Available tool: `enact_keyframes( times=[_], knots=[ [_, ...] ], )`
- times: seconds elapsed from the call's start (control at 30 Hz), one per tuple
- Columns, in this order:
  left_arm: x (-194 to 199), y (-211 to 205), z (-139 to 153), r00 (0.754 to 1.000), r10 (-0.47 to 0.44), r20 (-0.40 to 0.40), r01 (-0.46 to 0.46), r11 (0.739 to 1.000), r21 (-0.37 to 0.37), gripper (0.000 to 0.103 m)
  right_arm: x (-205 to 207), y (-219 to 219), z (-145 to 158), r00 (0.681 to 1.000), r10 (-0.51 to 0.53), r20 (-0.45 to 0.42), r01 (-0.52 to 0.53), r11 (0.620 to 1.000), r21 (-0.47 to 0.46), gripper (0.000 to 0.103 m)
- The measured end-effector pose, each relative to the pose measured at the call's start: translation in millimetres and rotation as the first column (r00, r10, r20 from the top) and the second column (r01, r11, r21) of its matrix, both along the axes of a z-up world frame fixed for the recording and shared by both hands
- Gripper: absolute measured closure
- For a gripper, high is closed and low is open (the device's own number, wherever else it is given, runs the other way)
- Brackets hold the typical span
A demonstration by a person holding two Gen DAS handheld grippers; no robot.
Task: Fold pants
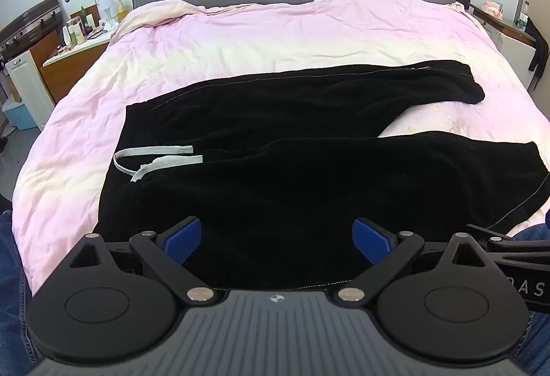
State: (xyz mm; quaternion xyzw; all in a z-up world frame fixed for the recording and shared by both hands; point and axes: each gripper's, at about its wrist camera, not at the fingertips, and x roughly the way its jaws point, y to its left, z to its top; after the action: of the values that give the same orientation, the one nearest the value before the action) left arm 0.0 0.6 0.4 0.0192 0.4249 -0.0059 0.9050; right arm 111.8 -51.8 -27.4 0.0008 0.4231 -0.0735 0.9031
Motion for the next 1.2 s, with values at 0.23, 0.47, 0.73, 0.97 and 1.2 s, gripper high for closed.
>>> enact_keyframes(
  times=[0.23, 0.47, 0.73, 0.97, 1.2],
  knots=[
    [1.3, -0.1, 0.8, 1.0, 0.003, -0.005, -0.002, 1.0, 0.011, 0.0, -1.4, -0.7, -0.3, 1.0, -0.005, 0.003, 0.005, 1.0, 0.013, 0.005],
    [-1.2, 0.6, -1.2, 1.0, 0.006, 0.002, -0.006, 1.0, 0.009, 0.0, 0.3, 2.3, -0.7, 1.0, 0.001, 0.003, -0.001, 1.0, 0.011, 0.005],
    [-0.3, 1.3, 1.4, 1.0, 0.007, -0.001, -0.007, 1.0, 0.01, 0.0, -0.7, 2.4, -0.4, 1.0, 0.001, 0.002, -0.001, 1.0, 0.008, 0.005],
    [-3.5, 0.6, -1.4, 1.0, 0.008, -0.003, -0.008, 1.0, 0.007, 0.0, -1.1, 2.4, -0.3, 1.0, 0.0, 0.0, 0.0, 1.0, 0.008, 0.005],
    [-3.5, 1.2, -1.3, 1.0, 0.007, -0.004, -0.007, 1.0, 0.006, 0.0, -0.8, 2.4, -0.7, 1.0, -0.001, -0.002, 0.001, 1.0, 0.008, 0.005]
  ],
)
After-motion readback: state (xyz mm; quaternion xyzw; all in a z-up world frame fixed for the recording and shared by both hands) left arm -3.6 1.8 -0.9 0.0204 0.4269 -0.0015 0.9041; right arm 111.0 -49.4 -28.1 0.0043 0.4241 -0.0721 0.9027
